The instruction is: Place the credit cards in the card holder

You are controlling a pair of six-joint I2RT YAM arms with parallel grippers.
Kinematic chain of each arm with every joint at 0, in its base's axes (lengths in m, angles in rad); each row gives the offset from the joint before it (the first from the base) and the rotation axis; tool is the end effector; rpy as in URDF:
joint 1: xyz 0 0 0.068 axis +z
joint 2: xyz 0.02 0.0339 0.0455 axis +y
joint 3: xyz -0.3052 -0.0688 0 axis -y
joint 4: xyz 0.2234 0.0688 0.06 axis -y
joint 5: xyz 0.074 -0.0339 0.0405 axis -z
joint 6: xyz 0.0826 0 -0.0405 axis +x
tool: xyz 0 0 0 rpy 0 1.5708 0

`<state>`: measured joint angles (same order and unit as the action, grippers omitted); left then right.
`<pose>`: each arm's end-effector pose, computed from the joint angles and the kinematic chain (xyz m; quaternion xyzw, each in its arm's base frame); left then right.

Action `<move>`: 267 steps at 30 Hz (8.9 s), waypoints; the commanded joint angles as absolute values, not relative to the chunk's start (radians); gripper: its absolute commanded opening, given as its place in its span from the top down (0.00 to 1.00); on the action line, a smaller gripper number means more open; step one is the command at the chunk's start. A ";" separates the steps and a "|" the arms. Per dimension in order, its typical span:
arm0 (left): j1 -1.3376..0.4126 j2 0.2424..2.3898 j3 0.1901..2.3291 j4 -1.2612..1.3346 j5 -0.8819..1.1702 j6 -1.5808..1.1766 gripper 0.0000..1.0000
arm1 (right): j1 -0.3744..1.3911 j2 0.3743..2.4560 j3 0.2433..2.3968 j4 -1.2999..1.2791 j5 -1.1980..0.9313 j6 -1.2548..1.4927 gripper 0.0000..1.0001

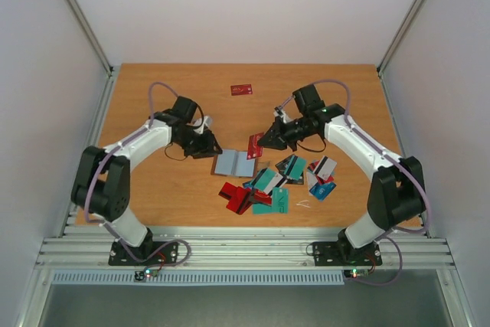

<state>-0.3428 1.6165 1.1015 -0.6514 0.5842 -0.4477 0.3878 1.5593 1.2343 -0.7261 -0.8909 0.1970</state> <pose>0.2806 -0.1485 0.2292 0.0086 0.9399 -0.3344 0.0689 0.2626 0.1767 0.2949 -0.1933 0.8576 0.4656 0.1020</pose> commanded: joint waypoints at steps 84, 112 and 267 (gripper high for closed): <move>-0.344 1.981 1.218 -0.788 0.455 -0.170 0.90 | 0.476 2.054 1.355 -0.508 -0.849 -0.087 0.99; -0.344 2.008 1.248 -0.812 0.446 -0.160 0.91 | 0.428 2.061 1.364 -0.549 -0.830 -0.112 0.99; -0.345 2.087 1.268 -0.774 0.524 -0.255 0.96 | 0.531 2.078 1.176 -0.170 -0.892 0.204 0.99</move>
